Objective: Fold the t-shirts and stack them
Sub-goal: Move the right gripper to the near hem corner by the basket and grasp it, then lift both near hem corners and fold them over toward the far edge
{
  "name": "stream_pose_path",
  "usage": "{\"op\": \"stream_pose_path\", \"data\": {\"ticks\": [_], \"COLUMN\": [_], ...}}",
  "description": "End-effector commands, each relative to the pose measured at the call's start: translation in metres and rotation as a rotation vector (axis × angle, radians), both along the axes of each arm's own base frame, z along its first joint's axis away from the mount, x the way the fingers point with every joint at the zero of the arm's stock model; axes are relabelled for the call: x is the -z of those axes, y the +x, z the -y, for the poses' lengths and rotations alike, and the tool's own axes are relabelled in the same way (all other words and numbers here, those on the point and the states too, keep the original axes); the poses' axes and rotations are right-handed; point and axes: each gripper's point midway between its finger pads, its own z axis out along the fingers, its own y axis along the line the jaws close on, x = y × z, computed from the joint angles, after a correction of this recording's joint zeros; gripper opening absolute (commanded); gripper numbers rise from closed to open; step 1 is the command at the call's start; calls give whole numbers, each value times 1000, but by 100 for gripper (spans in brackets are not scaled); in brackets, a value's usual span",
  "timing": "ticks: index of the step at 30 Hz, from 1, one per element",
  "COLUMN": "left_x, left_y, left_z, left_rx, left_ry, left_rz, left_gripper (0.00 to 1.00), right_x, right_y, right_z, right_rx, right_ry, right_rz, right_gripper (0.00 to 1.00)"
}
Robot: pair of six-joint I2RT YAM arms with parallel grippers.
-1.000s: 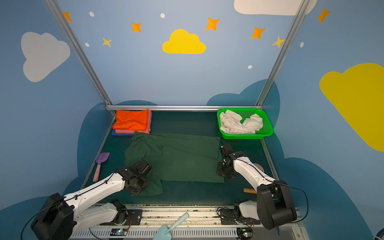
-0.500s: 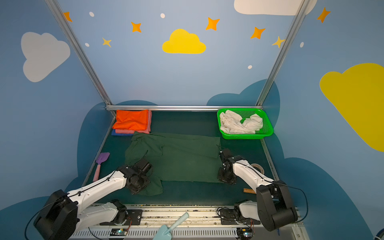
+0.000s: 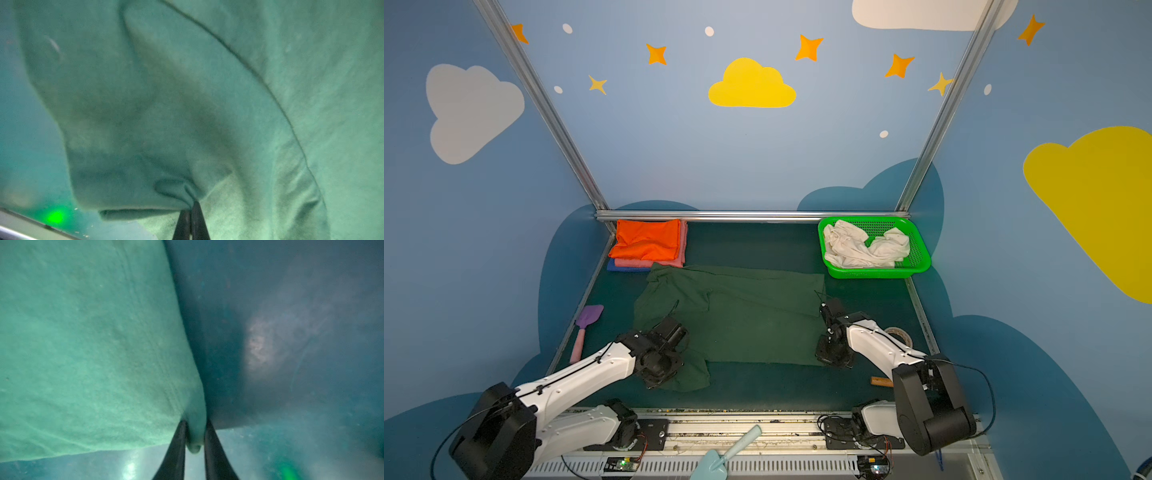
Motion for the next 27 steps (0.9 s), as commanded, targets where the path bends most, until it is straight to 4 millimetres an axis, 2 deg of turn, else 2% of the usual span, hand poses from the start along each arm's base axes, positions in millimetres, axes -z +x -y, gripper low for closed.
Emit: {"op": "stream_pose_path", "data": {"ticks": [1,5,12,13,20,27], "left_x": [-6,-9,-17,-19,-33,-49], "left_y": [2,1,2,4,12,37], "left_z": [-4,-6,-11,-12,-18,-18], "left_rx": [-4,-5,-28,-34,-25,13], "left_ry": [13,18,21,22,27,32], "left_rz": [13,16,60,74,106,144], "left_gripper": [4,4,4,4,4,4], "right_x": [5,1,0,-6,-26,-36], "right_y": [-3,2,4,12,25,39], "right_z": [4,1,-2,-5,-12,-12], "right_rx": [5,-3,-33,-40,-66,-75], "right_ry": [-27,-22,-15,-5,22,18], "right_rz": [-21,-8,-14,9,61,84], "right_gripper": [11,0,0,0,0,0]}}
